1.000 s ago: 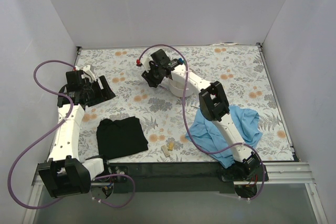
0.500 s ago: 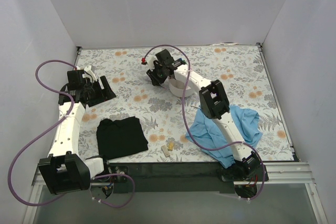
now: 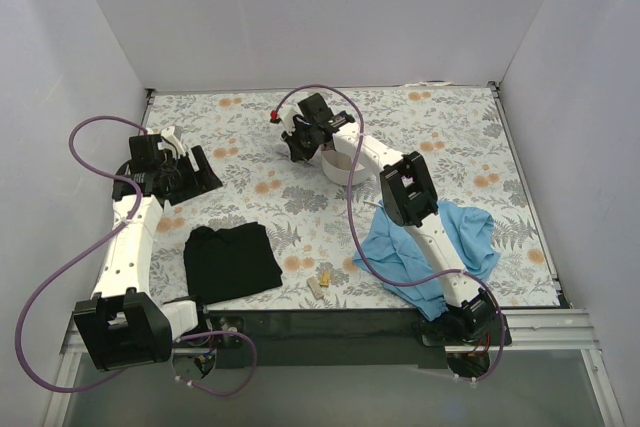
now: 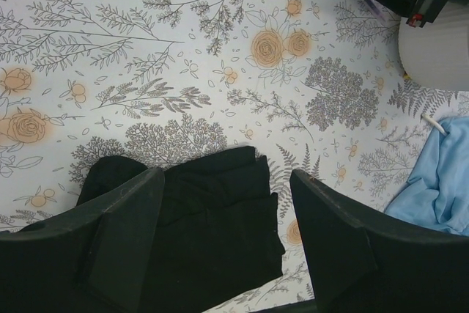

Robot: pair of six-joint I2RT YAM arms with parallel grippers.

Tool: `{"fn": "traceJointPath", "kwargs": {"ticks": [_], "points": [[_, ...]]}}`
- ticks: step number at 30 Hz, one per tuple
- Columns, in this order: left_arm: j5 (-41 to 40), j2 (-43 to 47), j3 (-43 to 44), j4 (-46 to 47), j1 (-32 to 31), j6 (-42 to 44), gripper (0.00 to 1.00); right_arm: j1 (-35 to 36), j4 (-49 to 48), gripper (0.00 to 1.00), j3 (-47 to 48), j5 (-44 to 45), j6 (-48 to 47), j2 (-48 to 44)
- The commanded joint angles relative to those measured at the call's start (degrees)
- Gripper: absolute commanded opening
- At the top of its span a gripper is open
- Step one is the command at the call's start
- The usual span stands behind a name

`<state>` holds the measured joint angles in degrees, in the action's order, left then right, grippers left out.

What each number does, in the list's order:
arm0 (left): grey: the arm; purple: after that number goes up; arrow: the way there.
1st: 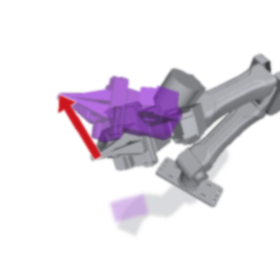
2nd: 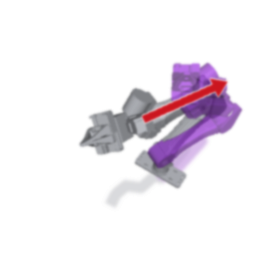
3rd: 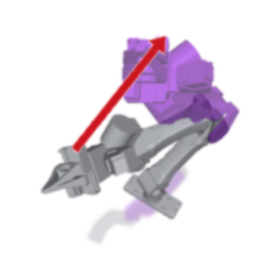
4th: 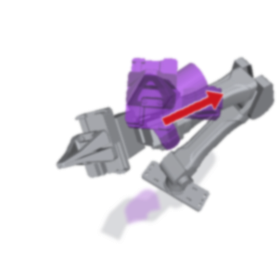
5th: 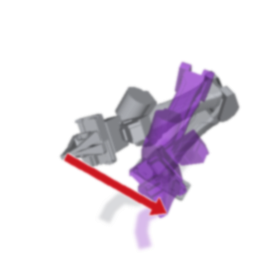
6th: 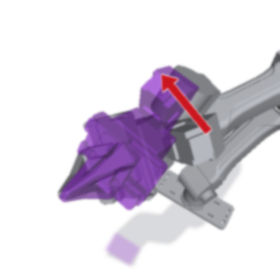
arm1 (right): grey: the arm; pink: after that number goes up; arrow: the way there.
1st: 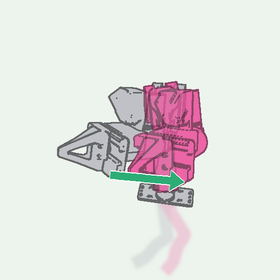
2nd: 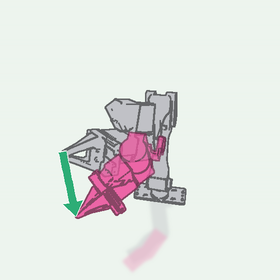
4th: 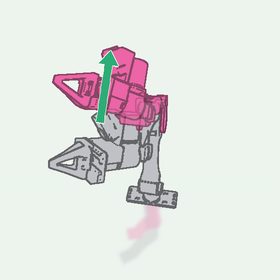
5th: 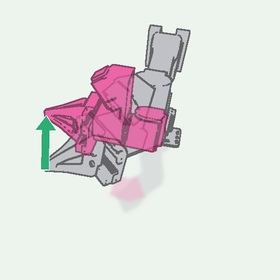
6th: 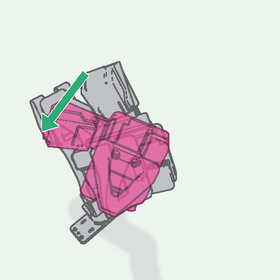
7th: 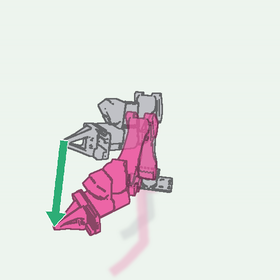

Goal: Sort the stationery into containers
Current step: Pick up the pen from the center of the board.

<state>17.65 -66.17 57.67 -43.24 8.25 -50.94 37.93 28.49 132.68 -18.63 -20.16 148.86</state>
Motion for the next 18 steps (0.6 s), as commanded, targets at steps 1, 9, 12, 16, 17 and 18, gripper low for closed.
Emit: {"fn": "traceJointPath", "kwargs": {"ticks": [1,9,12,16,17,18], "points": [[1.6,1.0,-0.4,1.4,0.0,-0.6,0.70,1.0,-0.4,0.01,0.6,-3.2,0.6,-5.4],[2.3,2.3,-1.2,3.0,-1.3,-0.9,0.70,0.6,-5.4,0.01,-3.7,-6.4,11.7,-16.1],[2.3,2.5,-1.2,4.1,-2.0,-0.7,0.70,0.5,-7.4,0.01,-5.1,-5.1,16.5,-20.0],[3.4,2.2,-1.2,6.3,-3.2,-0.7,0.68,0.9,-7.3,0.01,-6.6,-3.2,15.5,-26.1],[5.4,2.0,-1.4,7.0,-3.4,-0.7,0.65,0.8,-7.3,0.01,-7.8,-2.6,15.3,-27.4],[6.4,1.8,-1.6,8.9,-3.8,-0.7,0.63,0.6,-7.2,0.01,-8.6,-2.3,15.1,-28.6]]}}
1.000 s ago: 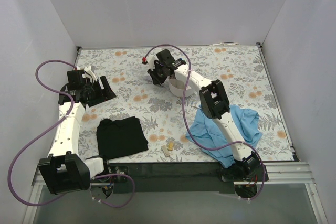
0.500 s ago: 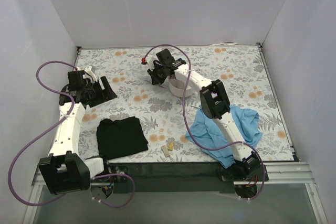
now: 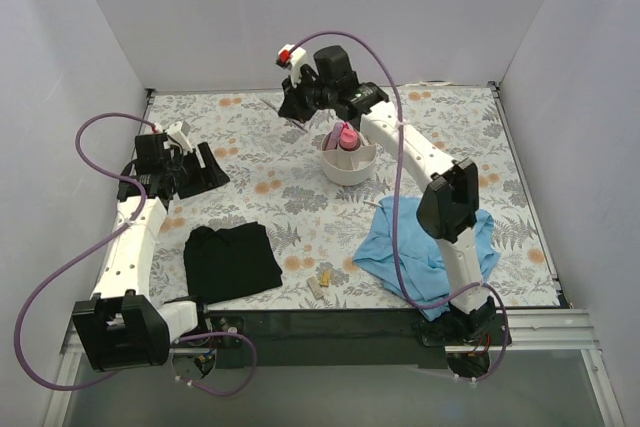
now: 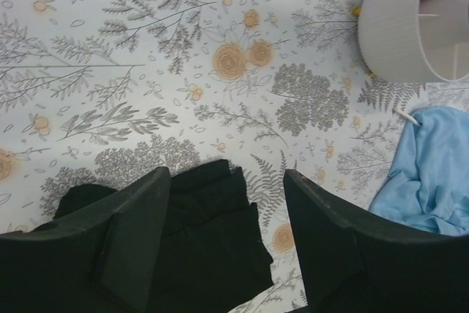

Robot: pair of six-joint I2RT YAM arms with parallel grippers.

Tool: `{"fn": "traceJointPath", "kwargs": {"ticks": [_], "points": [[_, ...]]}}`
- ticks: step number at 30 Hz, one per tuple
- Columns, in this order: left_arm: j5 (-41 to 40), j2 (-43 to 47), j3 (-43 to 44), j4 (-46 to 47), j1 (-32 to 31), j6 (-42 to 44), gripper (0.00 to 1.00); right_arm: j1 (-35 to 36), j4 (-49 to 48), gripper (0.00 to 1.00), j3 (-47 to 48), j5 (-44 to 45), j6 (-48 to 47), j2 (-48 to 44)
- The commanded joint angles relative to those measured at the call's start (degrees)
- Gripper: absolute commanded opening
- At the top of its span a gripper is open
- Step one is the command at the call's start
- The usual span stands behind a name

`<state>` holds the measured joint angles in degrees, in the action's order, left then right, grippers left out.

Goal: Sort the stationery into containers
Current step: Pick up the pen from the center of the board, then place the pen in the storage box.

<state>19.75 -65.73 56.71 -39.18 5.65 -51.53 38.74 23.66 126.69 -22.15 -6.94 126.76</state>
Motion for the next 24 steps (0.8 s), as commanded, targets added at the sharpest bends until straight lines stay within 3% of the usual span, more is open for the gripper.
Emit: {"fn": "traceJointPath", "kwargs": {"ticks": [1,4,5,10,17,24], "points": [[5.8,1.1,-1.2,6.2,-1.3,-0.5,0.59,-0.3,-2.3,0.01,-3.5,2.5,1.6,-9.1],[10.3,-1.5,-0.6,9.5,-2.0,-2.5,0.45,-1.3,-2.0,0.01,-9.1,5.8,0.7,-15.7],[11.4,-2.5,-0.3,10.0,-2.0,-3.8,0.32,-1.6,-1.9,0.01,-10.7,6.8,0.9,-17.5],[18.5,-8.7,0.6,15.2,-2.1,-7.5,0.00,-4.5,-2.7,0.01,-24.3,12.4,4.1,-30.2],[26.2,-19.6,10.2,19.1,-6.9,-9.5,0.00,-5.7,-15.2,0.01,-48.3,10.6,6.6,-42.6],[28.0,-25.8,17.4,21.3,-13.3,-10.0,0.00,-5.6,-17.1,0.01,-49.4,8.6,10.2,-41.9]]}}
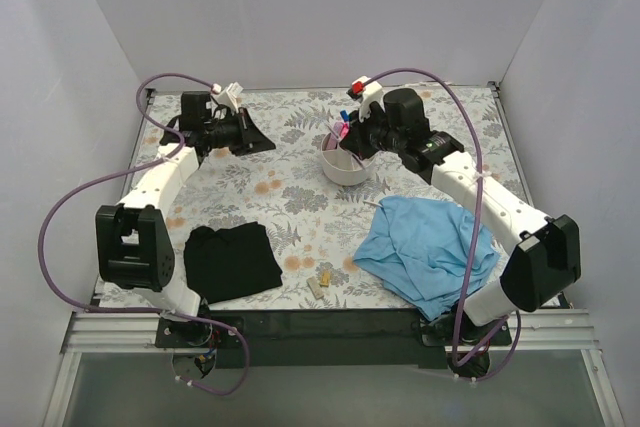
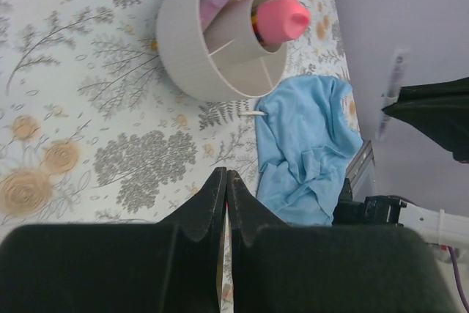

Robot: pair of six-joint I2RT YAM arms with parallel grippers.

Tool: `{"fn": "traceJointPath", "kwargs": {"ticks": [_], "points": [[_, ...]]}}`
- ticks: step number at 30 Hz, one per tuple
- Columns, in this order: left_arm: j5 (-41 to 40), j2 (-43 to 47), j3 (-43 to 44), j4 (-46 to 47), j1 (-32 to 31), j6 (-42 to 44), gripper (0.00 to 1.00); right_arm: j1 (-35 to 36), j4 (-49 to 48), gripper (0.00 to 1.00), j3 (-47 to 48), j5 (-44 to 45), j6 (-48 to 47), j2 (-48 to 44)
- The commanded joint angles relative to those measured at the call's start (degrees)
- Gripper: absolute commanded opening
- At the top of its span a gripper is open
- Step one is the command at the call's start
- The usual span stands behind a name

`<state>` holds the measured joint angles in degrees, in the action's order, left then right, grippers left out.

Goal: Sort the stationery into containers
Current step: Place the pen in the storage box.

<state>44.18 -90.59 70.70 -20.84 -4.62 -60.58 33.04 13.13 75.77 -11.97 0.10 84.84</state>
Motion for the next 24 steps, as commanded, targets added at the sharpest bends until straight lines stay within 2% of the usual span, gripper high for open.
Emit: {"fn": "traceJointPath", "kwargs": {"ticks": [1,8,17,24], "points": [[3.5,-1.3,3.7,3.4,-3.6,-1.3,0.00,0.1,-6.7,0.01,2.3,-1.9,4.4,1.1],[2.7,-4.9,6.6,5.5,-6.2,-2.4,0.00,0.4,-7.5,0.01,7.5,-5.1,8.2,6.0],[2.1,-9.0,11.5,7.0,-8.7,-3.1,0.00,4.3,-8.5,0.01,5.3,-6.3,9.6,6.9],[2.2,-10.4,14.5,8.0,-10.8,-4.4,0.00,4.8,-8.8,0.01,4.6,-4.4,8.7,8.8]]}}
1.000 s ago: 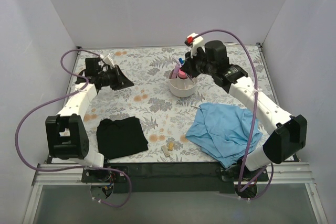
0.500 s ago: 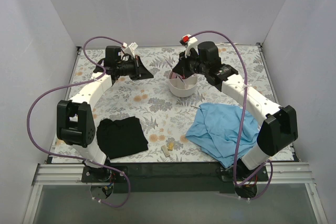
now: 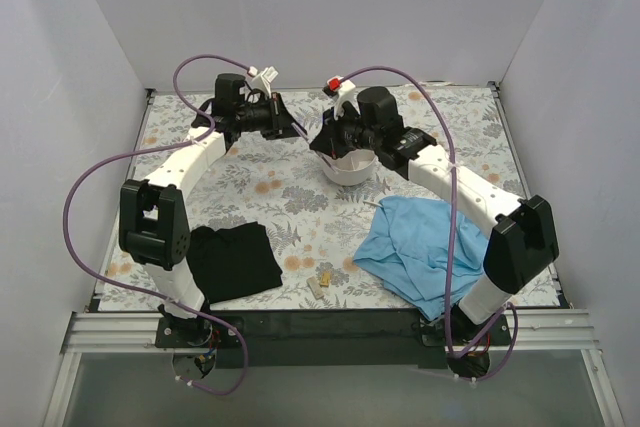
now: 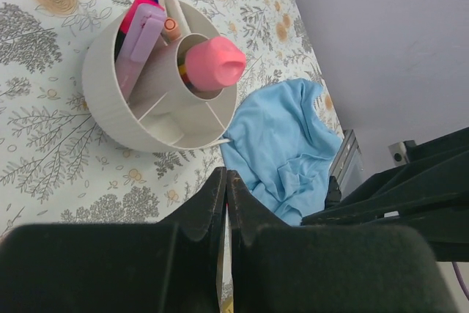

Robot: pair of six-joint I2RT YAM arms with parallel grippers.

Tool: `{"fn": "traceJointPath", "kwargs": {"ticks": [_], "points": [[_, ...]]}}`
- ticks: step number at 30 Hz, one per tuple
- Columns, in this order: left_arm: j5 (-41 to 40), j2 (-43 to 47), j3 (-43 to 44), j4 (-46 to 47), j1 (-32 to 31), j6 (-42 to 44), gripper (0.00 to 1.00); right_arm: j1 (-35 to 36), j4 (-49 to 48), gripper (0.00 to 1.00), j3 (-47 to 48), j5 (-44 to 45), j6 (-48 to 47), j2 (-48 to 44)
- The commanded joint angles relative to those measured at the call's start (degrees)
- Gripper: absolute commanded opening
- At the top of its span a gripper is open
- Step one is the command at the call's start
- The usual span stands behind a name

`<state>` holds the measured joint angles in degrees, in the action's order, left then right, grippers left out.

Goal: Sort the stationery into containers
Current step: Place the pen in the storage box.

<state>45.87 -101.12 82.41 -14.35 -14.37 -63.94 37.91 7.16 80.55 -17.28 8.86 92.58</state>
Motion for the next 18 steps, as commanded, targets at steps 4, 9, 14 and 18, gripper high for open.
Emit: {"fn": "traceJointPath", "kwargs": {"ticks": [4,9,14,18], "points": [[0.5,1.0,3.0,1.7,-1.6,-1.4,0.00,-0.1,-3.0,0.01,-0.4,0.8,-0.8,2.3],[0.7,2.1,1.7,1.8,-1.9,-1.5,0.00,0.1,-3.3,0.01,0.4,0.9,-1.3,3.8],[0.8,2.5,0.9,1.7,-1.9,-1.6,0.00,0.8,-3.4,0.01,2.3,0.9,-2.0,6.0],[0.2,2.5,0.9,1.4,-1.9,-1.4,0.00,1.0,-3.5,0.01,3.5,1.4,-2.0,6.9]]}}
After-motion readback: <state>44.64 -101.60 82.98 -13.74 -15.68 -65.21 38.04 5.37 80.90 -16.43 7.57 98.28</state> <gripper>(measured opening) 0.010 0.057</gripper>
